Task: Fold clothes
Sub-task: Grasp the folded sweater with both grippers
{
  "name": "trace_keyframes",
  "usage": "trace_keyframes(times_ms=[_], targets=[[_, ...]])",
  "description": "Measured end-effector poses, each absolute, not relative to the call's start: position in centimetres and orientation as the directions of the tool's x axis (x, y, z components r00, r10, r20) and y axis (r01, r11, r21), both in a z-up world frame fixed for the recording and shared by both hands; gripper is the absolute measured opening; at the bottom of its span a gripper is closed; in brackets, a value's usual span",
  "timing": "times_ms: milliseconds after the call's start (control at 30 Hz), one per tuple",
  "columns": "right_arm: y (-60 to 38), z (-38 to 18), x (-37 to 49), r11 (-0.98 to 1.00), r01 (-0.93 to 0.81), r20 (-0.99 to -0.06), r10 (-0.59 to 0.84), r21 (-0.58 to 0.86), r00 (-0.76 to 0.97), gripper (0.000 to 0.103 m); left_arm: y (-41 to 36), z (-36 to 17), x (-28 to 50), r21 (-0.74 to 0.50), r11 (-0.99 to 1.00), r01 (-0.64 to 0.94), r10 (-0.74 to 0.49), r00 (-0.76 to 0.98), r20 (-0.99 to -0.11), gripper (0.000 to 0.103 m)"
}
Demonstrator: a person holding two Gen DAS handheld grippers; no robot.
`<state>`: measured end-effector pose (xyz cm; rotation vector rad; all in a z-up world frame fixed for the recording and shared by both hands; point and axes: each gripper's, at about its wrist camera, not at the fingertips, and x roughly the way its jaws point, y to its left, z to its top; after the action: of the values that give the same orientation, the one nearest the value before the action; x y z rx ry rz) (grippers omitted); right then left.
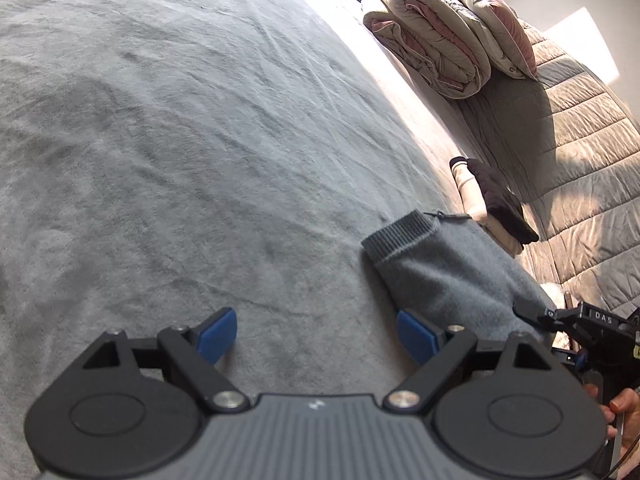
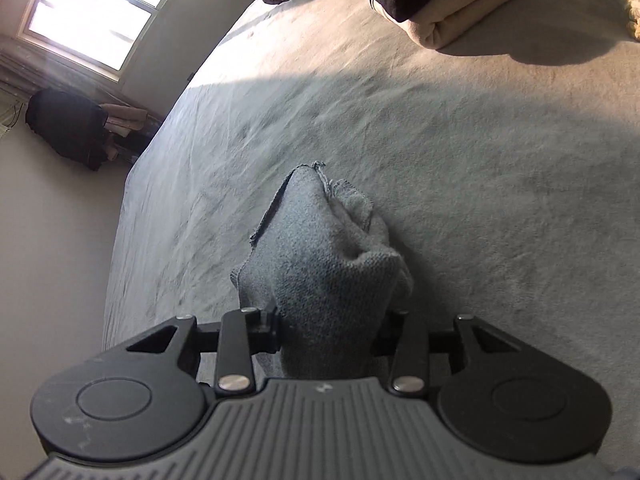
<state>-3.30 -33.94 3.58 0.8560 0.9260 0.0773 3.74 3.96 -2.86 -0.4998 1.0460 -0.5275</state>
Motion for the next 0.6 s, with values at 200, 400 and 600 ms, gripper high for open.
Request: trace_keyframes(times_ms=[200,400,600], targets=[[-37.4,3.4,-5.7,0.701,0.284,-0.691,0.403,0.655,0.600,0.043,0.9,-2.0,3.2,-0.643,0.707,0.293,-0.705,0.368,-0.607,0.088],[-39.2,1.9,-5.8,0.648,0.353,-0.699,0.407,0.675,0.588,0.058,-4.1,0.0,4.2,-0.601,0.701,0.383,-0.713,0.355,-0.605,0.088],[-41.0,1.9,-7.3,0.573,0.421,-0.687,0.396,0.703,0.609,0.064,-9.5,0.6,7.2,-0.538,0.738,0.407,-0.666,0.312,-0.678,0.088]])
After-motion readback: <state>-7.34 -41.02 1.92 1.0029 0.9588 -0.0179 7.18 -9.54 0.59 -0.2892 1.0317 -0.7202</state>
